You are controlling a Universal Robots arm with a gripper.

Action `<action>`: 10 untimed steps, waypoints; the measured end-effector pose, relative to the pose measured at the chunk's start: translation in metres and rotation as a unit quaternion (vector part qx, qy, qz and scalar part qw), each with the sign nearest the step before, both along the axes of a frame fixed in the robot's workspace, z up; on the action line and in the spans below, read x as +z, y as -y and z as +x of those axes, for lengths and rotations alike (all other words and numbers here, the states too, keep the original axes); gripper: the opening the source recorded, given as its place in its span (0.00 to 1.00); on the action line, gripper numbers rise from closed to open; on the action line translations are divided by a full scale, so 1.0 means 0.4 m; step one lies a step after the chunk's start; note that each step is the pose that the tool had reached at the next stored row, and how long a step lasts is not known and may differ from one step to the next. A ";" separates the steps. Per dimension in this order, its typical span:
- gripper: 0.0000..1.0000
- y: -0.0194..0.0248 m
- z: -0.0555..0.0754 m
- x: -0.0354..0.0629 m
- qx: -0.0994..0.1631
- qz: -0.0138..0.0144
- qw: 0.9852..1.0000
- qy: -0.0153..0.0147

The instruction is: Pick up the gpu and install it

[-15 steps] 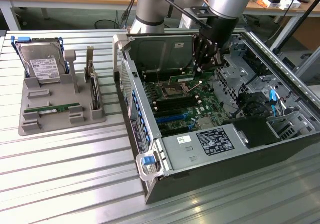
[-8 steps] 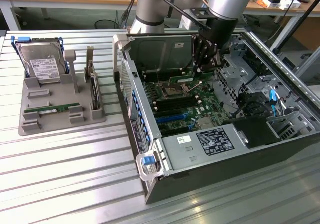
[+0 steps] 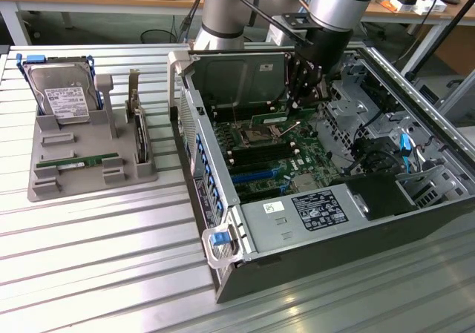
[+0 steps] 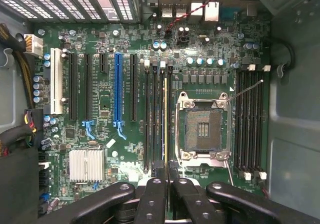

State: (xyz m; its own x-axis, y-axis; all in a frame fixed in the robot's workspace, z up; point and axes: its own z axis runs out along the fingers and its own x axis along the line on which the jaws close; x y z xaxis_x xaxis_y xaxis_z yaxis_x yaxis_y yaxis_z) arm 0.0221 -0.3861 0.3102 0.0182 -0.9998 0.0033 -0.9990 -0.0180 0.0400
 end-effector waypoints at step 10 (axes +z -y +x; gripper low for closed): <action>0.12 0.000 0.000 -0.006 0.000 0.000 1.000 0.000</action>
State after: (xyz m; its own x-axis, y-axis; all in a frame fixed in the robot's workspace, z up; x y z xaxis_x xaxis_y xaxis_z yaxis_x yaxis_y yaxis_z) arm 0.0221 -0.3861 0.3077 0.0182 -0.9998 0.0032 -0.9990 -0.0180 0.0400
